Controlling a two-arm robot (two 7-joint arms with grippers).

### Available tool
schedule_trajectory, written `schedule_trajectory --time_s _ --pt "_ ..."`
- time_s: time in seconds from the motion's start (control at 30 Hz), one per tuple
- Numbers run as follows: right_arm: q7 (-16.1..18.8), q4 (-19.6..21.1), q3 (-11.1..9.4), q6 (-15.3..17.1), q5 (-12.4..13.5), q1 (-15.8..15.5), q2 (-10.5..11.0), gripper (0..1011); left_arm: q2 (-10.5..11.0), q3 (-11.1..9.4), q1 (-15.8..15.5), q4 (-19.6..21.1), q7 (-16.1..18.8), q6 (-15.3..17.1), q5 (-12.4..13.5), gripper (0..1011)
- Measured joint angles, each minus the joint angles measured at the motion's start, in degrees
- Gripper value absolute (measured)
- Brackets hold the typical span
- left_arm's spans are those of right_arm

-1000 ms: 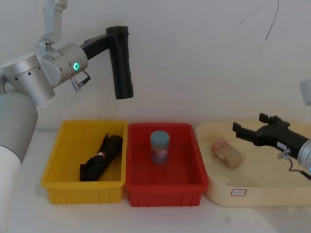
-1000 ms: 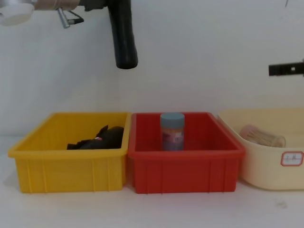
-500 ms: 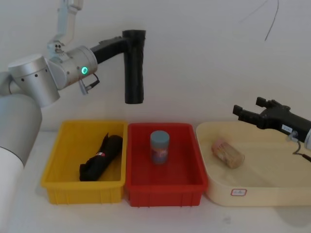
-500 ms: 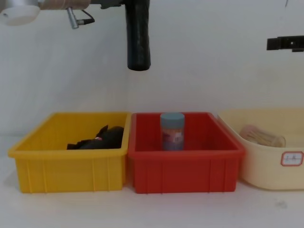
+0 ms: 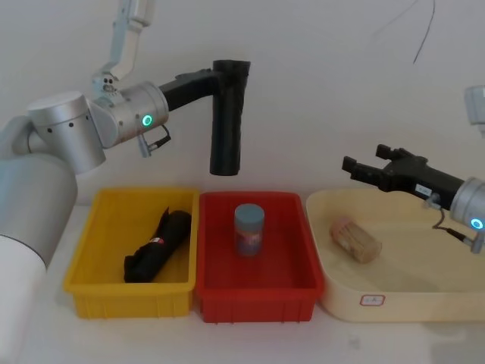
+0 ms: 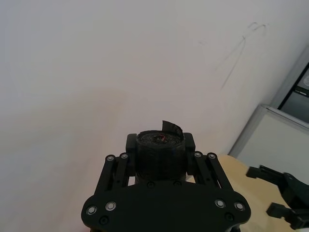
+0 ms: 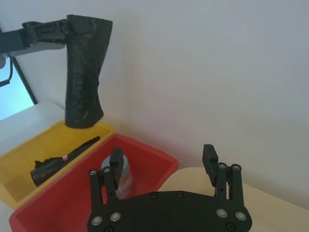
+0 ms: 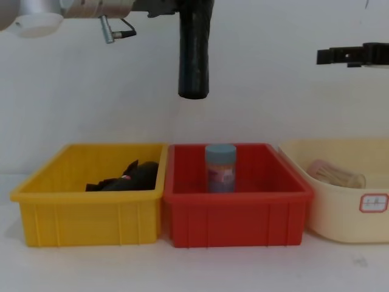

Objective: Pick up the garbage bag with the one hand and transfer it to the other hand.

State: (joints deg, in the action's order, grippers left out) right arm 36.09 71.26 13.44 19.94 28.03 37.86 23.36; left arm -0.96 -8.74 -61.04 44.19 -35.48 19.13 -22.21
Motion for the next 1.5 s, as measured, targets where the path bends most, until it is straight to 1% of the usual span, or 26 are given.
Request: schedule_trajectory --time_s 0.33,0.57,0.8,1.17,1.5 --pt "1.0 -3.0 2.1 -0.8 -0.1 2.4 -1.5 1001 -0.5 -1.5 0.0 -0.3 -1.2 -1.1 0.1 540" --pt "1.5 -4.2 3.2 -1.0 -0.1 3.3 -2.0 1001 -0.8 -2.5 -0.3 -0.9 -2.1 -2.0 0.1 539" --pt "2.0 -4.9 4.2 -1.2 0.0 3.9 -2.5 1001 -0.9 -3.2 -0.3 -0.8 -2.8 -2.2 0.0 540" --pt "2.6 -5.5 5.7 -1.8 0.2 4.5 -3.3 1001 -0.4 -3.9 1.0 1.9 -3.4 -0.7 -0.6 540" --pt "2.5 -7.4 7.3 -2.7 -0.1 6.0 -4.6 1001 0.2 -4.7 2.1 4.1 -3.8 0.8 -1.0 539"
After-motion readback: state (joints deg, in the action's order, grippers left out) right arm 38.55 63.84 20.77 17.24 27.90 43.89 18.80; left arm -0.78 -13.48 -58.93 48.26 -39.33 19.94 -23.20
